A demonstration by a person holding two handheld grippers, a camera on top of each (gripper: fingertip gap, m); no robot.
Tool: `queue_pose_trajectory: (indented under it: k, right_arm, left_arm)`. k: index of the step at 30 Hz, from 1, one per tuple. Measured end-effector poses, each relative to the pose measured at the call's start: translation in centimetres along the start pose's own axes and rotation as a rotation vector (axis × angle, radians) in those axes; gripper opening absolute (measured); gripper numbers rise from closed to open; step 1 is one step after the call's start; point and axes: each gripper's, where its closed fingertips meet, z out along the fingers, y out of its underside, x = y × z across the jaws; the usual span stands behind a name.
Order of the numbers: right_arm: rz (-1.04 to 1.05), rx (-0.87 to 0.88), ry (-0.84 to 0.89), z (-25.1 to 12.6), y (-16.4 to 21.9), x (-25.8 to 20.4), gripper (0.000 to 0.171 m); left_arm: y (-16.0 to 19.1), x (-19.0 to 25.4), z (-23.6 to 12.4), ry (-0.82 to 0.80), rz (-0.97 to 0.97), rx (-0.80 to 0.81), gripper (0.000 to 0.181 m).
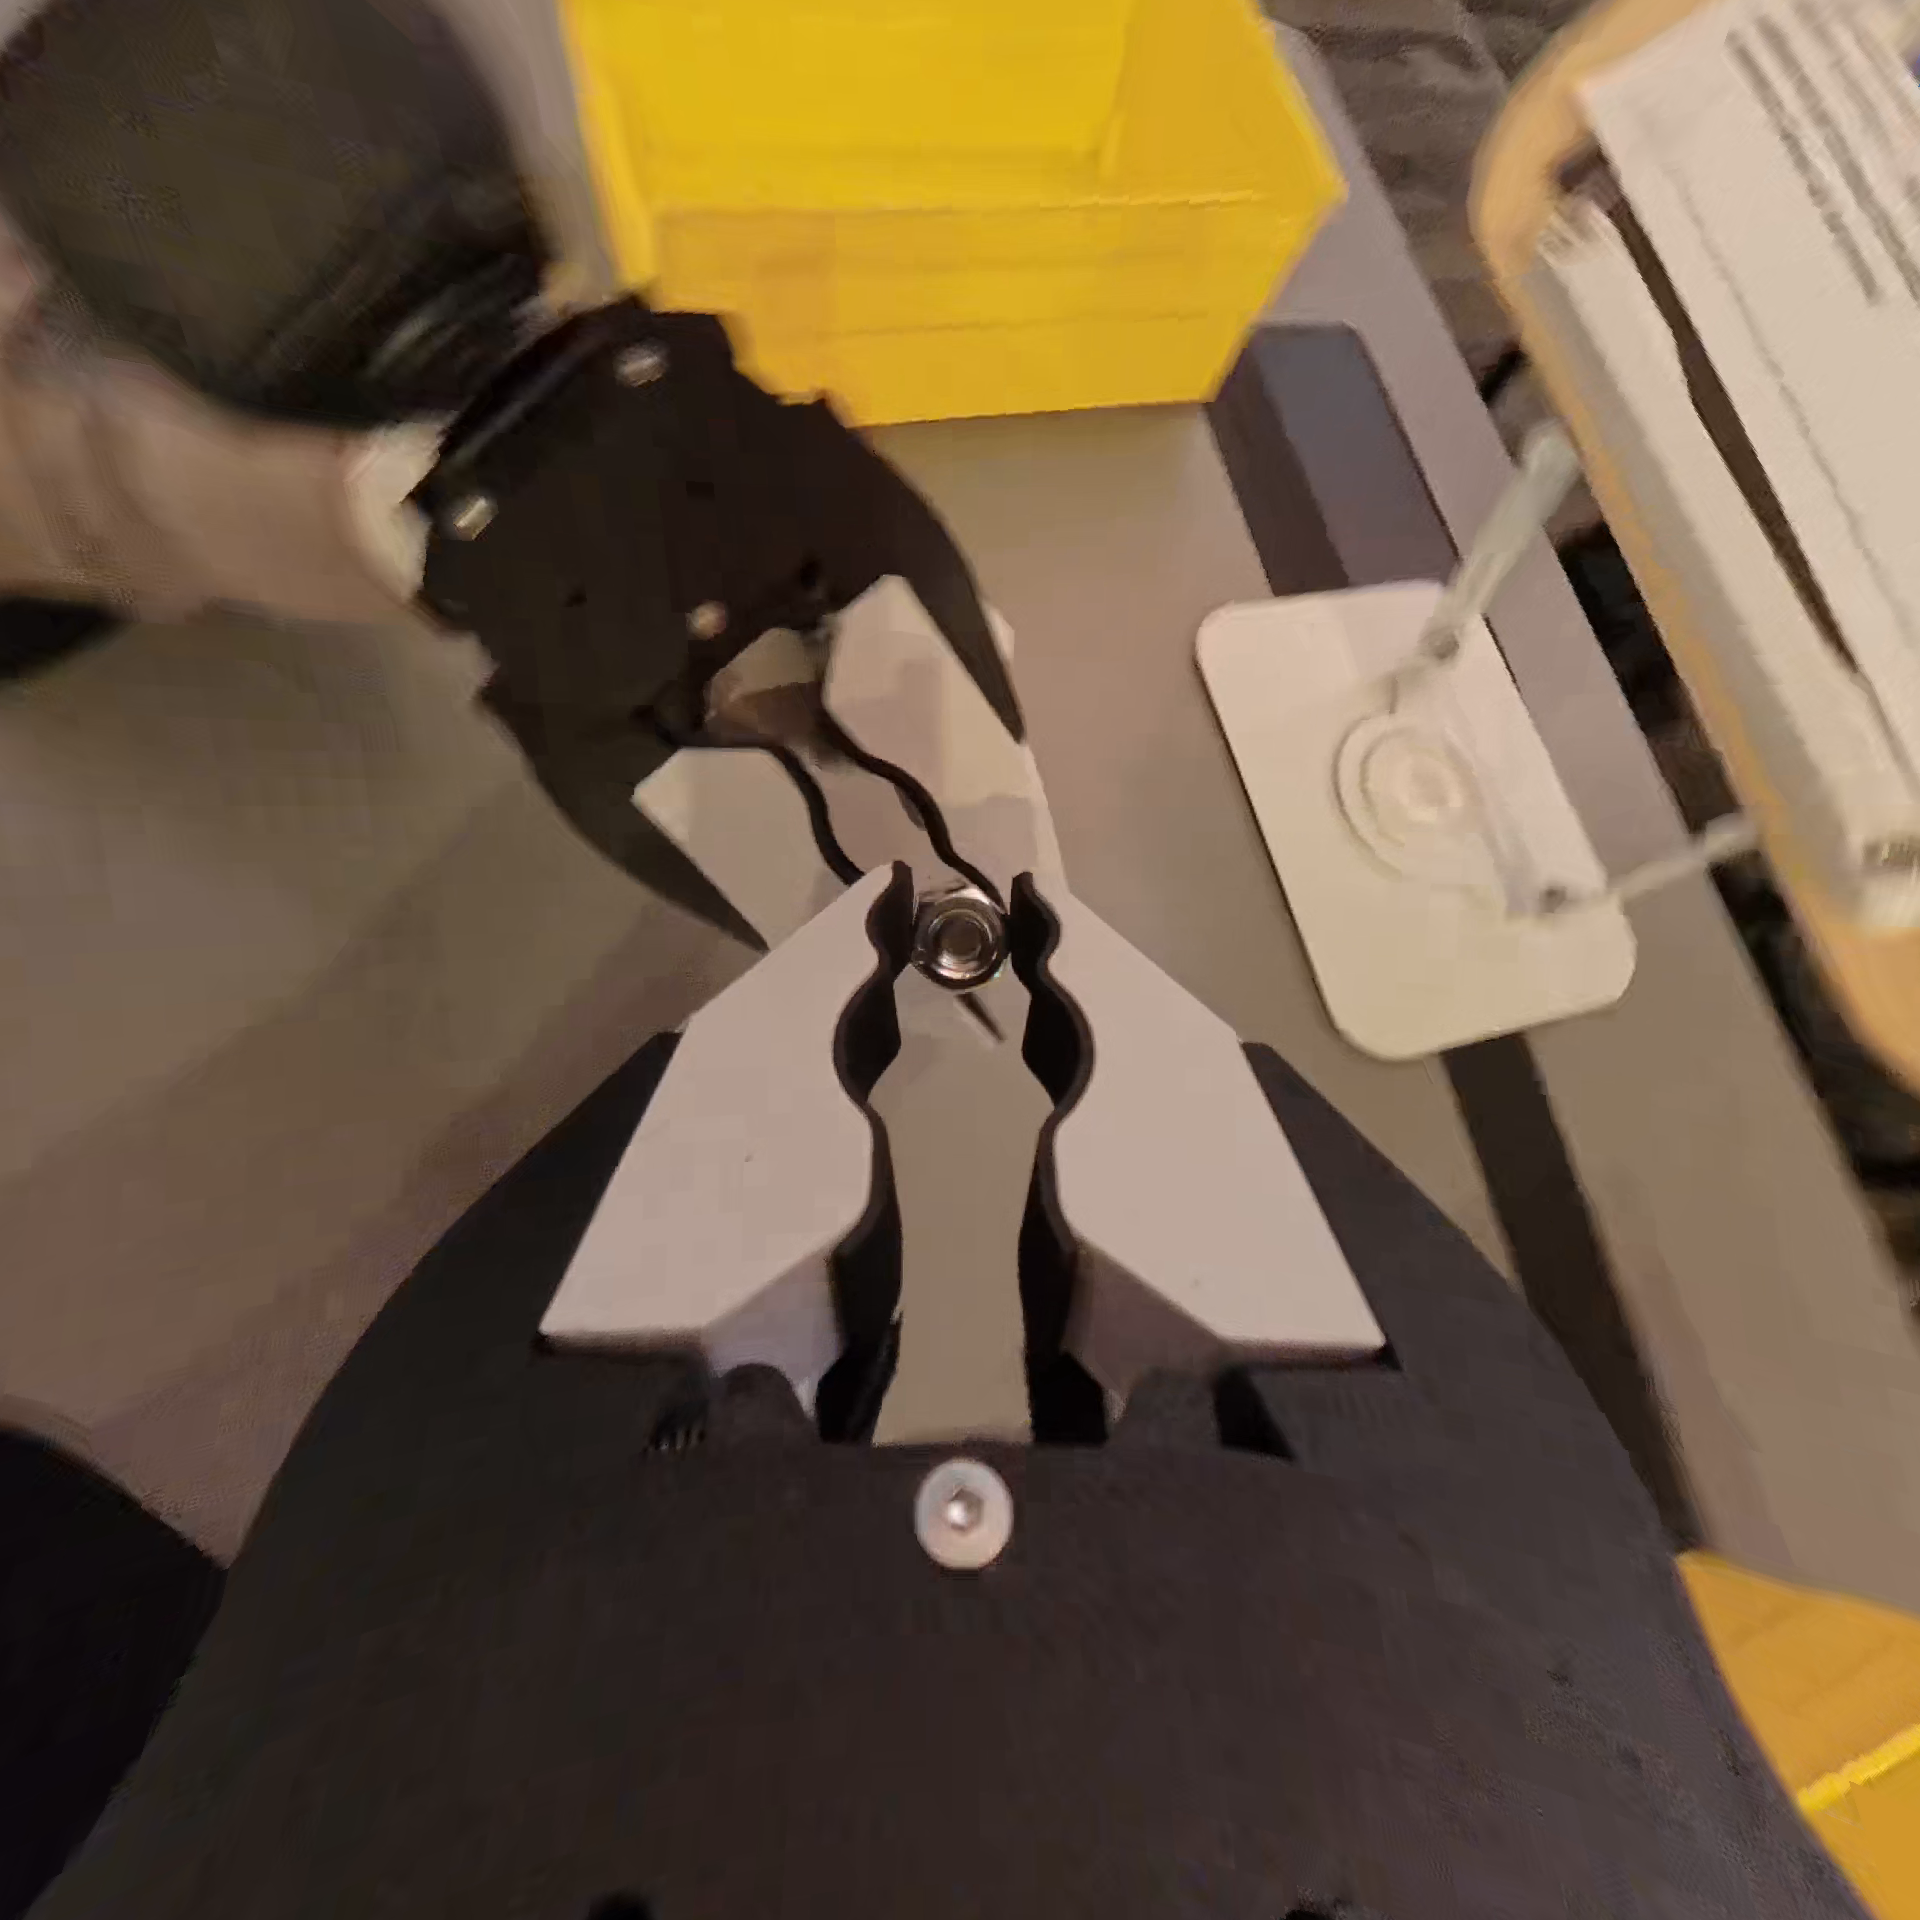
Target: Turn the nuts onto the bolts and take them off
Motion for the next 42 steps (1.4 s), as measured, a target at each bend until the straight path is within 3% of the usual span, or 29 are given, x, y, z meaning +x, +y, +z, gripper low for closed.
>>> queue_pose_trajectory:
  k: [1, 7, 13, 16, 19, 24, 29, 36, 42]
  right_arm:
    - [-0.091, -0.029, -0.016, -0.2, 0.0, -0.4, 0.017]
    - [-0.543, -0.139, -0.263, -2.5, -1.3, -5.9, 0.016]
    - [-0.858, -0.14, -0.364, -4.4, -3.9, -10.4, 0.017]
    - [-0.877, -0.147, -0.314, -5.1, -4.8, -10.1, 0.017]
    - [-0.738, -0.161, -0.193, -6.9, -4.1, -6.3, 0.016]
    - [-0.398, -0.258, 0.074, -13.4, 3.0, 3.8, 0.017]
    - [-0.072, -0.481, 0.187, -17.7, 16.0, 9.7, 0.017]
    - [0.15, -0.704, 0.134, -15.3, 31.4, 10.7, 0.017]
    - [0.214, -0.751, 0.074, -12.7, 35.6, 10.2, 0.017]
  left_arm:
    - [-0.3, 0.6, -0.3, 0.07, -0.045, 0.018, 0.015]
    - [-3.0, 6.7, -4.1, 0.556, -0.1, 0.173, 0.015]
    - [-4.9, 11.2, -9.1, 1.014, -0.203, 0.326, 0.014]
    - [-4.5, 10.5, -8.5, 0.972, -0.214, 0.323, 0.015]
    - [-3.6, 9.6, -7.5, 0.882, -0.193, 0.278, 0.015]
    - [-3.6, 8.4, -7.0, 0.813, -0.2, 0.287, 0.015]
    - [-2.9, 8.8, -6.3, 0.808, -0.194, 0.264, 0.015]
    - [-1.7, 9.8, -5.3, 0.805, -0.168, 0.201, 0.015]
    - [-1.2, 9.6, -4.9, 0.785, -0.161, 0.181, 0.015]
